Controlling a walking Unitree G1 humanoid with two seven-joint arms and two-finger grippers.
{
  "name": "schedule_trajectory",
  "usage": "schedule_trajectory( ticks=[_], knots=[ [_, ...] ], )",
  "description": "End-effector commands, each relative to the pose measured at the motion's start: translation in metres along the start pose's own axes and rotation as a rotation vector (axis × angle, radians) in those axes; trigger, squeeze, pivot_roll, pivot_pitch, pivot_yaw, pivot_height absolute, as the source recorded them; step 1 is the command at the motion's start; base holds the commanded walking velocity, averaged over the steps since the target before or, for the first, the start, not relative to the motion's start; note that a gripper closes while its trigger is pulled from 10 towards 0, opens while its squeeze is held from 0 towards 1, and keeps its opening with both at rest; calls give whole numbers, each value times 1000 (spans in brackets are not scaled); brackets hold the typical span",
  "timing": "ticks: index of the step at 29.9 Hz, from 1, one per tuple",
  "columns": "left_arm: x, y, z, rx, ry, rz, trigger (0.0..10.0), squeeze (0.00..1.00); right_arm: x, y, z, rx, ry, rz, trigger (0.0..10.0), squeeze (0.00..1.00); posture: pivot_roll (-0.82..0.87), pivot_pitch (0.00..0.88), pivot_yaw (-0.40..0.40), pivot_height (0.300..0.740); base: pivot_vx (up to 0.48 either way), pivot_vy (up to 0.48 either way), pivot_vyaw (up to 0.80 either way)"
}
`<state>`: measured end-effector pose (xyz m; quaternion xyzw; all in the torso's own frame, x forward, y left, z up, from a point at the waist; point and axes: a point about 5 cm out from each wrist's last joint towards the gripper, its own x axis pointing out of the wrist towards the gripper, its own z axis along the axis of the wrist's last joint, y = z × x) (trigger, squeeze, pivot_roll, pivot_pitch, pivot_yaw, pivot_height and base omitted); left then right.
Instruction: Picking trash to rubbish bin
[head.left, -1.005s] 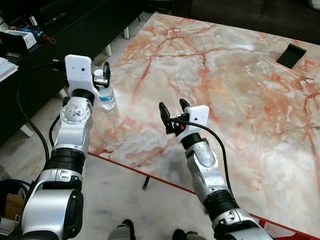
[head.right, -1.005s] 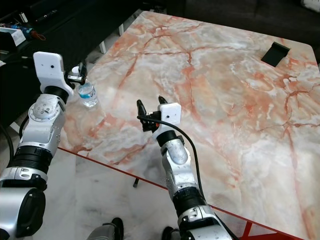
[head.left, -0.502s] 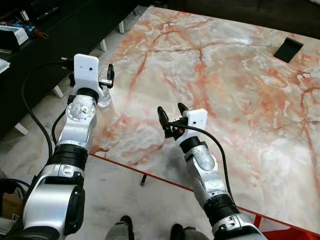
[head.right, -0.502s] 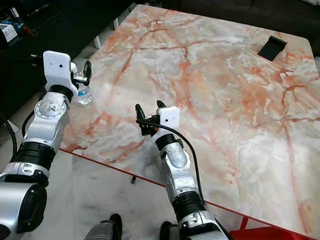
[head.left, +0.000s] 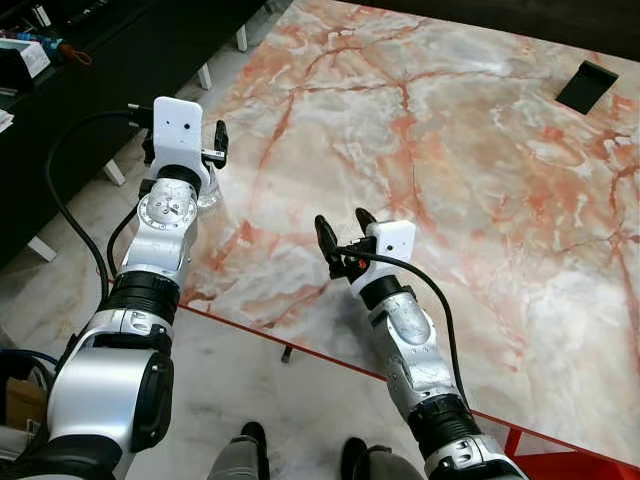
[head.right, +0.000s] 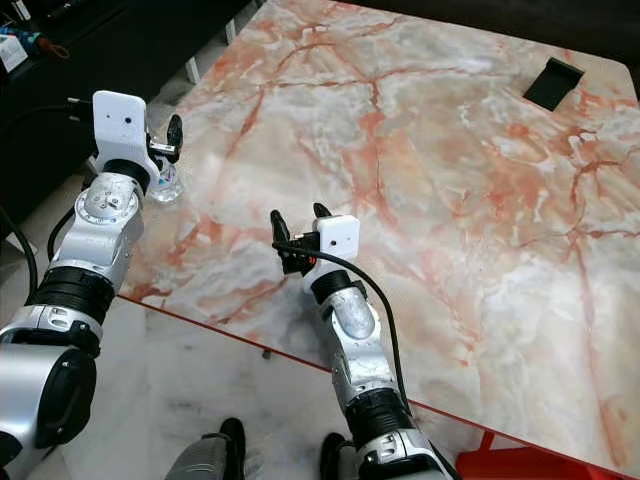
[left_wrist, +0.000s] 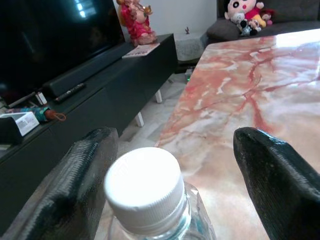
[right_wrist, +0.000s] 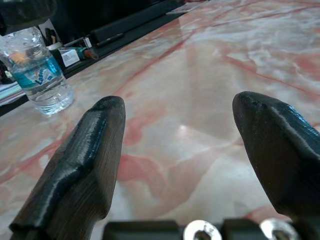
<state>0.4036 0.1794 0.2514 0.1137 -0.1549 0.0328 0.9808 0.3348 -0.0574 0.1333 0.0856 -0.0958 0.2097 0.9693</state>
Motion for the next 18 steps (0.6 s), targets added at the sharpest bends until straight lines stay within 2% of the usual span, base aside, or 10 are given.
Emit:
schedule_trajectory(
  ticks=[1,18],
  knots=[
    [2,-1,2,-2,-1,5,0,0,-1,2,-2,-2,15,5,10000,0,94,270,-36,740,0,0,0],
    [-2,-3,2,17,-26,-17,0,0,3,3,-1,0,17,9,10000,0,110,254,-36,740,0,0,0]
  ],
)
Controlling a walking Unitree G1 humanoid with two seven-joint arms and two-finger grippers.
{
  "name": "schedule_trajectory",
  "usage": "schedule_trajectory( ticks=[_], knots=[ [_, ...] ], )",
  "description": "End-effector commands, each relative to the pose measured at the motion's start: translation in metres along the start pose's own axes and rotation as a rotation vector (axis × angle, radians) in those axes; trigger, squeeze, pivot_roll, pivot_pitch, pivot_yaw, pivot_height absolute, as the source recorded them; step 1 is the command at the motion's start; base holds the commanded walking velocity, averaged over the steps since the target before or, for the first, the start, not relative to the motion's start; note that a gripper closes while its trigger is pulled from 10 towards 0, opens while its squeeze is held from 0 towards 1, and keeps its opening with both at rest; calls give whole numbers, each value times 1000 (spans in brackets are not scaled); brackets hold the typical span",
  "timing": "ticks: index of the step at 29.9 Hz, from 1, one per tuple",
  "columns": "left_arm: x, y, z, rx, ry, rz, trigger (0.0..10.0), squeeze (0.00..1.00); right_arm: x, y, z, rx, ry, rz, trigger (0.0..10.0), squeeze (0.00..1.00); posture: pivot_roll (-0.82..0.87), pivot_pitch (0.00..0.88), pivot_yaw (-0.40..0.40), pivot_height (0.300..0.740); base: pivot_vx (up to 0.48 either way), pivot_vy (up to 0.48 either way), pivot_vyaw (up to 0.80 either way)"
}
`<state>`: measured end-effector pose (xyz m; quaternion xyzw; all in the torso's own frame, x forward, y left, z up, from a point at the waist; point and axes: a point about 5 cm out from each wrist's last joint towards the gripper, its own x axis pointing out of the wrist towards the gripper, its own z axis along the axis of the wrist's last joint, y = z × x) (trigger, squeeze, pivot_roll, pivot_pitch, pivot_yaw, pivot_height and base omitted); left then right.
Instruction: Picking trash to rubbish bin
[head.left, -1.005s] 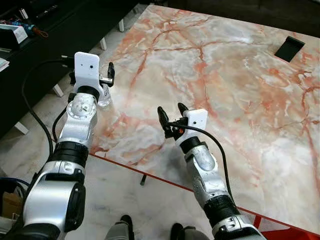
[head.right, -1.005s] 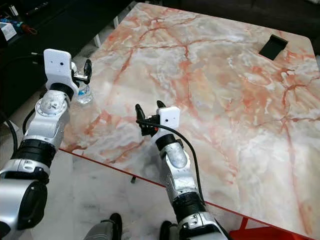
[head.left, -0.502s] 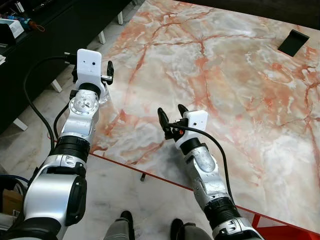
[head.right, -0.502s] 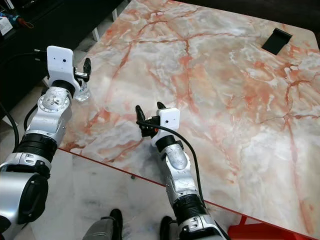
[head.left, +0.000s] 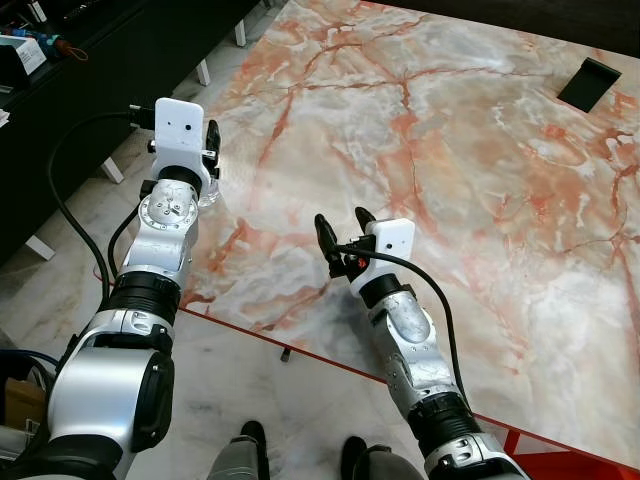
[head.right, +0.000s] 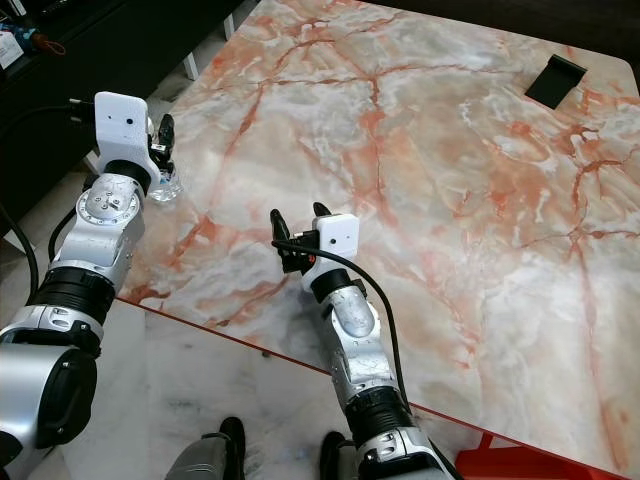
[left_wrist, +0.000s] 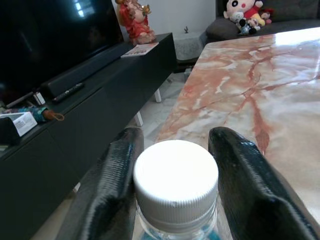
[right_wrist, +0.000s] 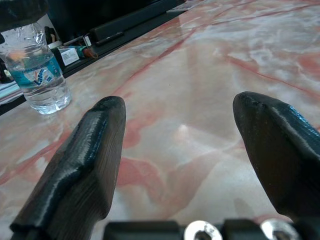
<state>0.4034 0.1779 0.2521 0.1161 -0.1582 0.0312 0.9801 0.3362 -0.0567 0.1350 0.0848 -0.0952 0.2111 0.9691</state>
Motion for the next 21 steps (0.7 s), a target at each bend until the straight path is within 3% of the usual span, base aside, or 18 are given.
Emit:
schedule_trajectory(
  ticks=[1,14,21],
  knots=[
    [-2,-2,1,16,-19,-17,0,0,1,3,-2,2,15,7,10000,0,110,254,-36,740,0,0,0],
    [-12,-6,-5,14,-39,-29,0,0,4,2,-1,2,11,4,10000,0,118,222,-25,740,0,0,0],
    [-21,3,-8,44,-56,1,0,0,7,3,-1,1,7,2,10000,0,128,188,-11,740,0,0,0]
  ],
)
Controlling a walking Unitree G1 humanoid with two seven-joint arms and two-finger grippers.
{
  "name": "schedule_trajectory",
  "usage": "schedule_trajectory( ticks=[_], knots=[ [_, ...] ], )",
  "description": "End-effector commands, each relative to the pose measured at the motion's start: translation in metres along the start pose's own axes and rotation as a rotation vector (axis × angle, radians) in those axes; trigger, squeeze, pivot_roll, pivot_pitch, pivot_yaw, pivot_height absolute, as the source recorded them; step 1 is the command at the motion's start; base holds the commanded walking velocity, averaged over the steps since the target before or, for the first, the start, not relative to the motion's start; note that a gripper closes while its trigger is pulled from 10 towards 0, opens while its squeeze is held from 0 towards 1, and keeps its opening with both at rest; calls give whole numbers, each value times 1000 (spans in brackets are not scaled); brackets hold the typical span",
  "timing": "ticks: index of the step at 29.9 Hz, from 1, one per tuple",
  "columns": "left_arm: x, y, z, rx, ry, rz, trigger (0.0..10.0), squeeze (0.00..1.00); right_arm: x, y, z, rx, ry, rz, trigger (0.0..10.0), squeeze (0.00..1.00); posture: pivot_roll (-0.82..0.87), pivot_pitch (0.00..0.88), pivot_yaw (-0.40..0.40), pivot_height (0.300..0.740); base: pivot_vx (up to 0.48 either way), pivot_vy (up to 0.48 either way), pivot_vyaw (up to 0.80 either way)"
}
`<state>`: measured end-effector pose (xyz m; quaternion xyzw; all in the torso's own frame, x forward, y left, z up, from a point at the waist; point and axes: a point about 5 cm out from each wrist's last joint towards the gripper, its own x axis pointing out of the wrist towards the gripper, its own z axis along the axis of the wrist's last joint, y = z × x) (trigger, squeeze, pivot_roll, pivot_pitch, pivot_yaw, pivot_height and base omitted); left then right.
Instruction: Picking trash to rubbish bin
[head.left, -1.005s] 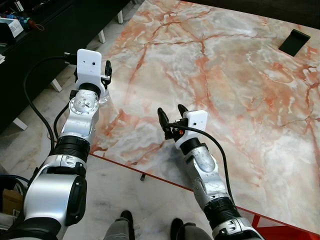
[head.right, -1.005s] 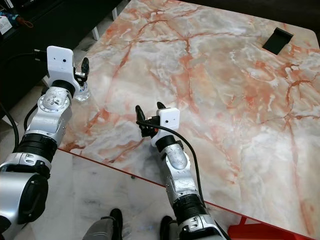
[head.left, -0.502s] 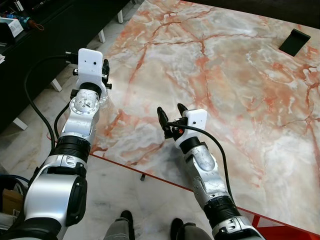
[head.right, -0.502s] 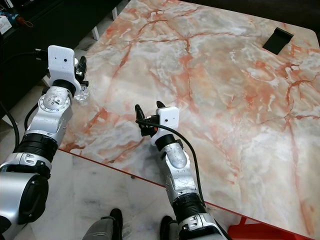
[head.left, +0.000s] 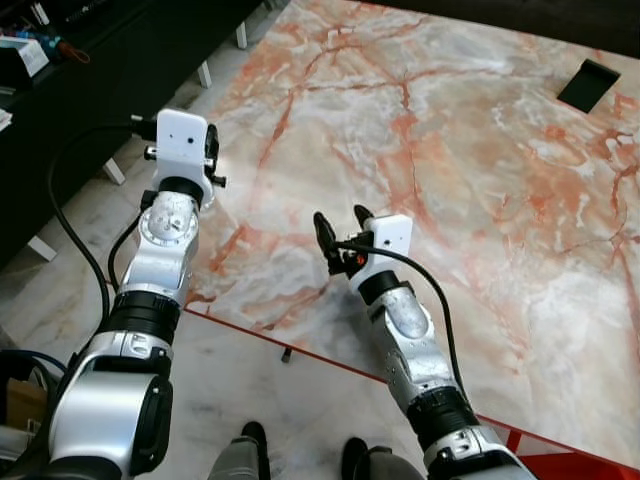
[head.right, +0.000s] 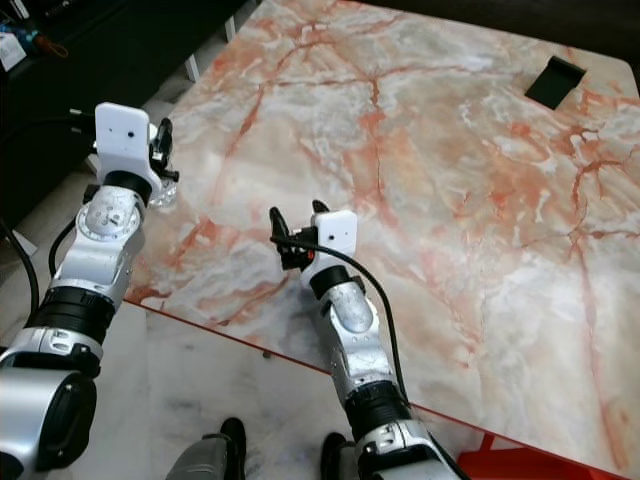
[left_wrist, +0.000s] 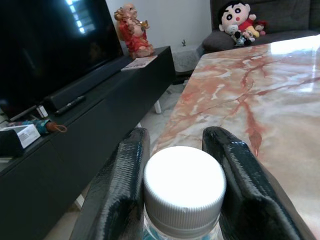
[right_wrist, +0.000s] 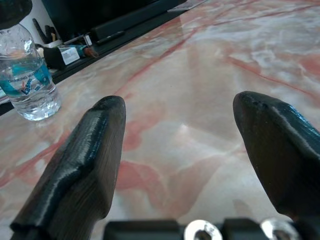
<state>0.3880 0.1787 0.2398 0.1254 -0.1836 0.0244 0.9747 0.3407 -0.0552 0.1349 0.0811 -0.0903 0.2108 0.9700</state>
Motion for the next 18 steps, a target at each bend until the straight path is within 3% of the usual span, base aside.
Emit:
schedule_trajectory(
  ticks=[1,2,10,18],
  knots=[
    [-6,8,-4,15,3,33,3255,0,3,3,1,7,-7,1,10000,0,130,169,-7,740,0,0,0],
    [-13,17,-8,-2,-1,68,10000,0,4,2,2,6,-11,-5,10000,0,133,153,-4,740,0,0,0],
    [-36,27,-15,-12,-21,118,10000,0,8,-8,8,-4,-33,-37,10000,0,133,117,-2,740,0,0,0],
    [-47,27,-12,-38,-40,143,10000,0,12,-15,15,-14,-60,-57,10000,0,132,96,-2,740,0,0,0]
  ],
)
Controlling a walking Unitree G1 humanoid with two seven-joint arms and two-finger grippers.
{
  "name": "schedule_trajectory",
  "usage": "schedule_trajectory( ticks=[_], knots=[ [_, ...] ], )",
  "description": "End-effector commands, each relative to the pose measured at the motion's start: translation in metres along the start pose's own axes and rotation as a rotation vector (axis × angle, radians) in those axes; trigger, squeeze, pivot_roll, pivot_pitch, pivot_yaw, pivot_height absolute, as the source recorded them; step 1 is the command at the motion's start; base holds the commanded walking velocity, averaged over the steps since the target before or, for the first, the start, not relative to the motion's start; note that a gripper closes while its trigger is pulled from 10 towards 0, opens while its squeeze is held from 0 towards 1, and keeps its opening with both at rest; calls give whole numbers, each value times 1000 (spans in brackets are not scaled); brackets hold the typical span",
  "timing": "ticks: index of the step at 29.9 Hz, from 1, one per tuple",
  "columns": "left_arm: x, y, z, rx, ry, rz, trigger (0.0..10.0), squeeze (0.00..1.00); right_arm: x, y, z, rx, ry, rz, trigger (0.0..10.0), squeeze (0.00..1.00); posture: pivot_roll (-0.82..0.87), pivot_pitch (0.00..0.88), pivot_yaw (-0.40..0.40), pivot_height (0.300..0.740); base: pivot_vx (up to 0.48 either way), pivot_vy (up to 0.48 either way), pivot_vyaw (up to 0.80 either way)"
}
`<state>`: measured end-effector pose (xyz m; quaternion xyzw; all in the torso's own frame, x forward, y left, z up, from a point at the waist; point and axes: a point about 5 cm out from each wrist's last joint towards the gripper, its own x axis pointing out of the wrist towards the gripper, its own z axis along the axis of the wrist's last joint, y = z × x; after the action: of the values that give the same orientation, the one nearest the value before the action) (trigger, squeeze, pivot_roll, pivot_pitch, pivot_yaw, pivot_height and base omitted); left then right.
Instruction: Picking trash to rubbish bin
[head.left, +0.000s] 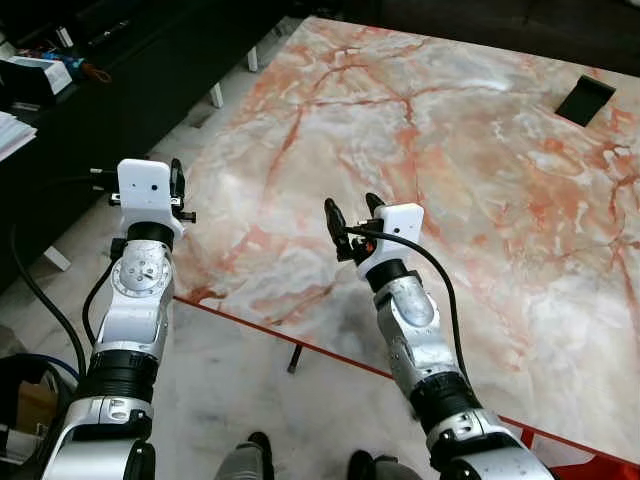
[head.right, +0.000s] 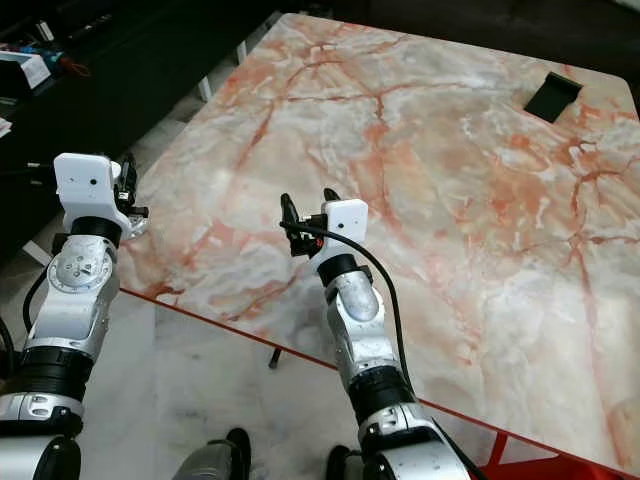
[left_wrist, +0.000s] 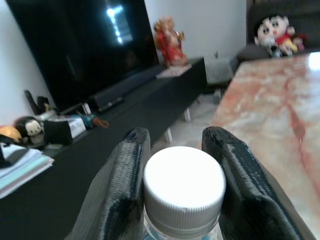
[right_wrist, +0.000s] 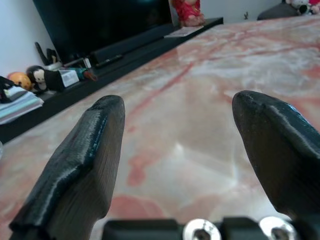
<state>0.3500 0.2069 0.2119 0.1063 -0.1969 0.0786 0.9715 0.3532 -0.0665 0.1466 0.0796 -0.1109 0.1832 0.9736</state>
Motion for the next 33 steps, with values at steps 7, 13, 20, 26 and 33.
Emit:
schedule_trajectory(
  ticks=[7,13,20,26,33],
  knots=[
    [-3,-5,13,-40,-48,17,10000,0,8,-1,10,9,-41,-16,10000,0,132,78,0,740,0,0,0],
    [-3,-9,15,-48,-43,7,10000,0,8,-2,10,8,-44,-16,10000,0,130,90,-1,740,0,0,0],
    [-6,-12,14,-53,-33,1,10000,0,6,-4,8,5,-42,-20,10000,0,123,110,-3,740,-108,0,0],
    [-7,-13,13,-48,-22,-8,10000,0,5,-4,7,5,-37,-25,10000,0,124,126,-5,740,-266,0,0],
    [-6,-12,12,-47,-14,-2,10000,0,6,-6,8,-2,-38,-29,10000,0,121,133,-7,740,-274,0,0]
  ],
)
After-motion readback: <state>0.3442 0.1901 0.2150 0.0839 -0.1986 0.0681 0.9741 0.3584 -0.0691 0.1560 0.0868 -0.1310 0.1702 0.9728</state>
